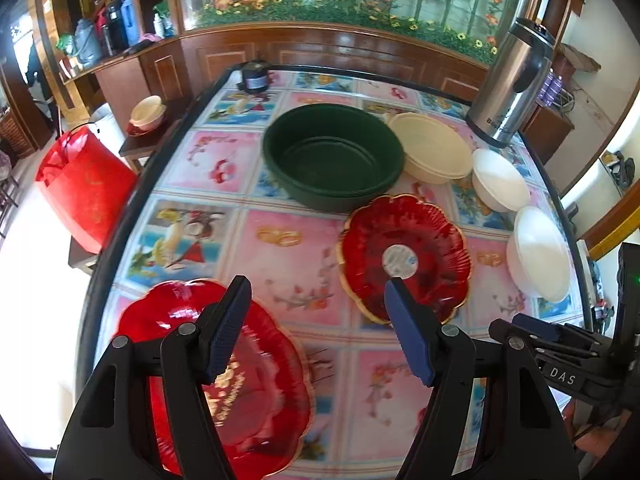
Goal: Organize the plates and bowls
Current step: 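Close both tools on the rim of the small red stickered plate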
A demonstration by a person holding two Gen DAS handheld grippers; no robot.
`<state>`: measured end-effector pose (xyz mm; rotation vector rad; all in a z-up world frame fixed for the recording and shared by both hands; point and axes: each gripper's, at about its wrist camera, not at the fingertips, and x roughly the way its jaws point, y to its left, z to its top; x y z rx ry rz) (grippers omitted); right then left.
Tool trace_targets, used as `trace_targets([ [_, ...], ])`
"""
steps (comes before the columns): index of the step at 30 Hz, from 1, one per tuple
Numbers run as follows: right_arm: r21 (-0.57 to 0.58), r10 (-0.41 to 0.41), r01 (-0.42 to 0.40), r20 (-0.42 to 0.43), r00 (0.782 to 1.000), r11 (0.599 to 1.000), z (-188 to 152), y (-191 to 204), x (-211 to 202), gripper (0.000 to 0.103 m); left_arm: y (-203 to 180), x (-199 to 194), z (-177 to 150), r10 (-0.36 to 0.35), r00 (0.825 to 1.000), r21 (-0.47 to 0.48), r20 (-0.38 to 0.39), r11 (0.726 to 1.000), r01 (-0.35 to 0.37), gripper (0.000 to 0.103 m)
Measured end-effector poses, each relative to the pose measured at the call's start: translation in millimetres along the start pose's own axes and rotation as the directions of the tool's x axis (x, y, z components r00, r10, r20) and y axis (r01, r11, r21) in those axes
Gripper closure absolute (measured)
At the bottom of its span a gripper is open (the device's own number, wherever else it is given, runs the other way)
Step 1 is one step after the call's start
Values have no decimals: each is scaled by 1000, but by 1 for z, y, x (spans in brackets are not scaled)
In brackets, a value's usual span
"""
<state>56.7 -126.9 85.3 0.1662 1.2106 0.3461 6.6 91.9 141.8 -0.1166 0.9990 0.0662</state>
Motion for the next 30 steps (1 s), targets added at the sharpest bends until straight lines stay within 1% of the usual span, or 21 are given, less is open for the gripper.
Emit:
trace_targets([
  [7,3,-15,15,-1,1000,1000,19,-17,9,53,-20,30,15,-6,1000,-22,-28,1000,6,33],
  [13,-19,-18,18,-19,1000,1000,38,-18,27,53,-27,62,26,12,998,-38,-60,999,-14,33],
  [18,-24,-19,18,-36,999,1000,54,-20,43,53,-32,86,35,9,996,-46,-91,999,-13,33],
  [21,-33,-21,20,-51,998,999,62,-19,52,53,-36,97,37,28,994,-38,-104,999,-32,33],
  [26,-44,-30,27,-64,998,999,70,-19,64,53,-37,114,36,31,990,-38,-135,999,-36,33],
  [30,-44,-16,13,-70,997,999,75,-20,68,53,-39,126,34,35,986,-34,-162,999,-41,33],
])
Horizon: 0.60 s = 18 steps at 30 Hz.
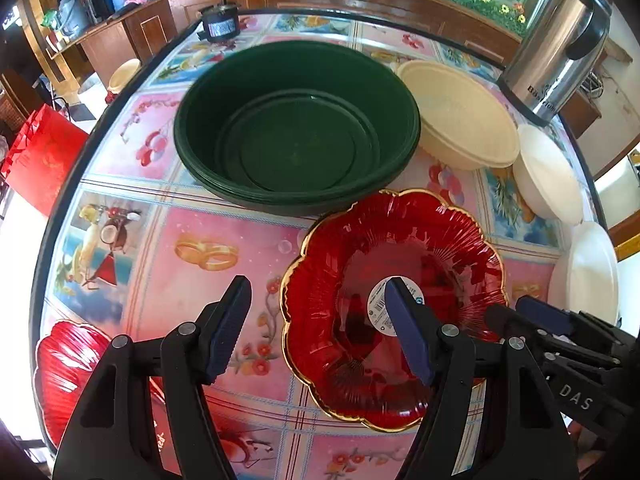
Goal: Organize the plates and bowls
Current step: 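Close both tools on the rim of the small red stickered plate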
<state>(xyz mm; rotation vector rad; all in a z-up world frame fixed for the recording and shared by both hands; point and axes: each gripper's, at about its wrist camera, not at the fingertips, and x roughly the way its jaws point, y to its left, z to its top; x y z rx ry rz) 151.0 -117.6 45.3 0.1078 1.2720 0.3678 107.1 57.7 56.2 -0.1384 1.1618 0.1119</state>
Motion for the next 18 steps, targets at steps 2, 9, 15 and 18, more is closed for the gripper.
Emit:
trace_targets([
  [2,-9,2,-2,-5,1000,1000,2,1,2,53,0,5,0,-2,1000,-4,-13,1000,2,33],
  [9,-26,13,-13,-18,1000,1000,5,0,7,54,2,21,-2,13,998,-15,-55,1000,-14,33],
  [15,-26,17,-18,-35,999,999,4,-1,10,87,0,28,-4,9,998,-3,-67,1000,-9,36],
  [18,-14,35,-35,-26,999,999,2,-3,10,95,-2,31,-7,-2,996,10,-84,1000,3,58],
])
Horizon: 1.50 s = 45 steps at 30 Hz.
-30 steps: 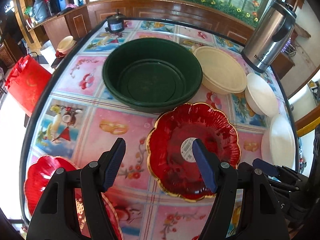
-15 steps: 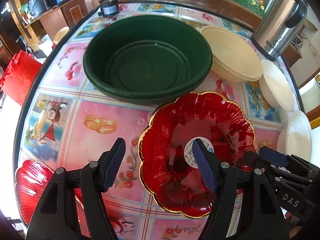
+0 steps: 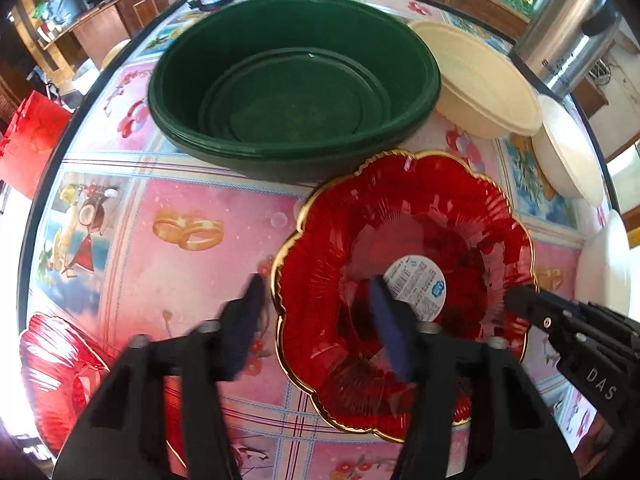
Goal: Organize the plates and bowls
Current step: 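Close both tools on the rim of the small red stickered plate, then carry the small red plate and lower it onto the wedding plate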
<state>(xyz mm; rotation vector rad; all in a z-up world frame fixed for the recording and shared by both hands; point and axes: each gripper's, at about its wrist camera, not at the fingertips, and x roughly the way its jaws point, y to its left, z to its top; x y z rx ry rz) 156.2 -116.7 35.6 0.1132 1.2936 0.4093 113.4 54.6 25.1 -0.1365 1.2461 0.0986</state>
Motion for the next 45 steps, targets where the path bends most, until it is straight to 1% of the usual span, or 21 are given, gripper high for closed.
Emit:
trace_targets([
  [1,1,-3,3,6,1000,1000,-1,0,-1,95,0,1,-1,0,1000,-1,-2,1000,0,59],
  [4,-8,-17,17,17,1000,1000,-3,2,-2,95,-1,1,-2,23,1000,10,4,1000,-23,66],
  [7,-12,-22,22,19,1000,1000,-4,2,-3,95,1,0,-1,25,1000,4,7,1000,-25,71],
  [14,-18,-40,40,27,999,999,-9,5,-5,95,3,-4,-6,22,1000,2,10,1000,-22,76],
  [32,-11,-42,43,71,997,999,-26,17,-40,95,5,-50,-20,-24,998,10,64,1000,23,77],
  [39,-28,-48,51,88,995,998,-37,35,-56,95,18,-69,-33,-31,996,9,83,1000,30,77],
  [45,-54,-44,50,104,994,997,-45,55,-66,95,39,-92,-44,-39,993,-17,110,999,41,77],
])
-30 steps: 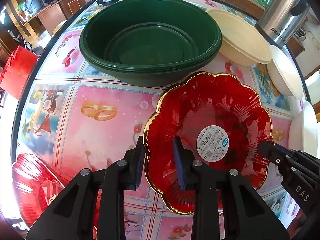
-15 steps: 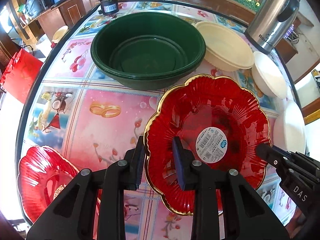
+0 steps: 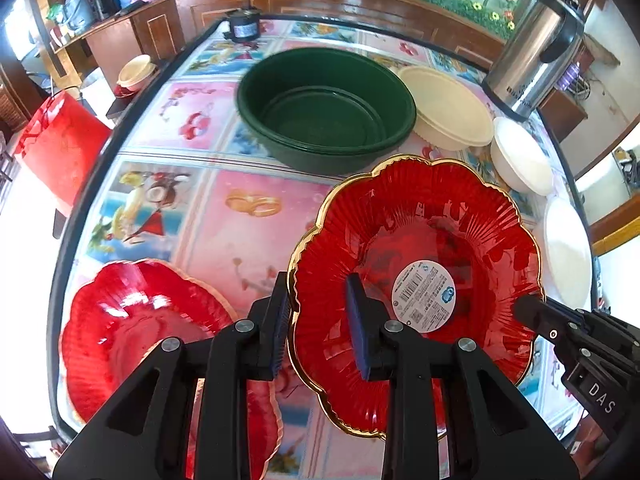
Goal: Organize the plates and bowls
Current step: 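Carry the small red plate and lower it onto the wedding plate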
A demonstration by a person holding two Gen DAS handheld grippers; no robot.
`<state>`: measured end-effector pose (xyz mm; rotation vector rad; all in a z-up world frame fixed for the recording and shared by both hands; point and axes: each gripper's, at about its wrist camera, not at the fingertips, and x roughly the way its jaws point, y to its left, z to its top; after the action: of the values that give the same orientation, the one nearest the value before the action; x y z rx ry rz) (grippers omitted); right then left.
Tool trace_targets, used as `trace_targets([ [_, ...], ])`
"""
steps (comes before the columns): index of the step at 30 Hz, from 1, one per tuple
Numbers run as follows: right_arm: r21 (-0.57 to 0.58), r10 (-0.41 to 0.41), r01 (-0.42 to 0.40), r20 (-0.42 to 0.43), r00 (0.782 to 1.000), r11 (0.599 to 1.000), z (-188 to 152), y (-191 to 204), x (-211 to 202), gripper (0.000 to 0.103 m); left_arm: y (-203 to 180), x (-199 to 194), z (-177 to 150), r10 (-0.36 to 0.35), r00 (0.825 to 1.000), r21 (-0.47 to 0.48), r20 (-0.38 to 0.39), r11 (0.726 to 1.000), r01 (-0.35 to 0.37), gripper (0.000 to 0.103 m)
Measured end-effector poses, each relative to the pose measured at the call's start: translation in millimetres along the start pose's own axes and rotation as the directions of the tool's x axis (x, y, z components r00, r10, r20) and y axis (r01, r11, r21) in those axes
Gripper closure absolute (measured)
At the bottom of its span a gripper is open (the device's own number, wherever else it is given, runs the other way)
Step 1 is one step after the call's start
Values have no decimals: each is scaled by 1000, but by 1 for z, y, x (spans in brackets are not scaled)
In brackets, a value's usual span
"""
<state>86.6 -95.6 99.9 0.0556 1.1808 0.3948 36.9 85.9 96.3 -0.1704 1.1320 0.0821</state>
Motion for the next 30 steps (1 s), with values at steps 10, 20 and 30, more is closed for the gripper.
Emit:
trace_targets([
  [10,-64,32,-31,20,999,997,-13,50,-12,95,47,-34,-17,24,999,-39,35,999,-22,77],
  [20,-136,61,-60,-1,998,989,-19,103,1,95,100,-48,-34,69,997,-96,35,993,-66,76],
  [30,-186,76,-84,-50,996,979,-27,140,22,95,135,-45,-54,107,994,-126,1,986,-106,76],
])
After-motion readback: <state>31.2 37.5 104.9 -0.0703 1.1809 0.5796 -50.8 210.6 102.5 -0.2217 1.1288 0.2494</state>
